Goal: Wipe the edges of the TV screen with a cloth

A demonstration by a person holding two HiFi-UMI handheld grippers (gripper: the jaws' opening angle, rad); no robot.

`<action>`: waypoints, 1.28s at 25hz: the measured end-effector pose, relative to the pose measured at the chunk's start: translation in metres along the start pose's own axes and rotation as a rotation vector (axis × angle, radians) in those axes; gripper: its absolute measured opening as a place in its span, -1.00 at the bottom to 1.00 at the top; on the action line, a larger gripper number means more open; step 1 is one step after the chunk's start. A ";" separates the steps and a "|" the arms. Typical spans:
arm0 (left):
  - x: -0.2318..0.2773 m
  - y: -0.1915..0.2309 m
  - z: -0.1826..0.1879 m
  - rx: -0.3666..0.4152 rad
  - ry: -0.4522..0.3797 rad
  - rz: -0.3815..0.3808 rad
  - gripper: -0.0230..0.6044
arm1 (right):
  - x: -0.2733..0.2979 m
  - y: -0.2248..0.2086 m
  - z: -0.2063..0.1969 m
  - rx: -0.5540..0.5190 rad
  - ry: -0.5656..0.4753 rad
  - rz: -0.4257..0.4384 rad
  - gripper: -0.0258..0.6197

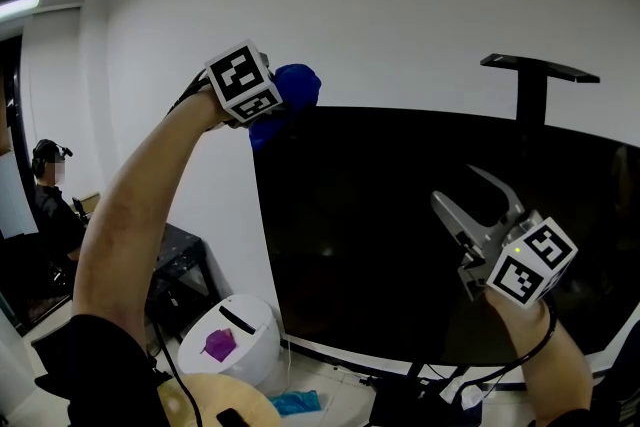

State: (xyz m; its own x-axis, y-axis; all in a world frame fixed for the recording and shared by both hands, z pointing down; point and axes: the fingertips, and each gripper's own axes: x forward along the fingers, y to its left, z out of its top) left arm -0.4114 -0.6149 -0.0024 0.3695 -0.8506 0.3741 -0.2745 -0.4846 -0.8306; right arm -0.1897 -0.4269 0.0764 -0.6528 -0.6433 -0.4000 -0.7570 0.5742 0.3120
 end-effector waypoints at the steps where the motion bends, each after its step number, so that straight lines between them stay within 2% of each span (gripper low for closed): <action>1: -0.001 -0.002 0.003 0.004 -0.002 -0.001 -0.37 | -0.001 -0.001 0.000 0.003 0.000 0.000 -0.08; 7: -0.006 -0.011 0.015 0.015 0.007 -0.015 -0.37 | -0.011 -0.005 0.006 0.004 -0.003 -0.007 -0.08; 13: 0.002 -0.040 0.083 0.021 0.035 -0.021 -0.37 | -0.065 -0.041 0.021 0.002 -0.010 0.013 -0.08; 21: 0.006 -0.072 0.152 0.025 0.030 -0.031 -0.37 | -0.124 -0.074 0.033 0.001 -0.002 0.036 -0.08; 26: 0.010 -0.089 0.192 0.057 0.013 -0.046 -0.37 | -0.153 -0.103 0.038 -0.002 0.012 -0.015 -0.08; 32: 0.006 -0.107 0.227 0.104 -0.034 -0.069 -0.37 | -0.189 -0.115 0.050 -0.005 0.002 -0.117 -0.08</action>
State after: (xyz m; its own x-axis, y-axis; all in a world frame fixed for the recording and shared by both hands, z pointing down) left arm -0.1783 -0.5220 -0.0045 0.4149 -0.8076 0.4191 -0.1544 -0.5164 -0.8423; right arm 0.0218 -0.3460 0.0733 -0.5598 -0.7072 -0.4318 -0.8283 0.4924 0.2674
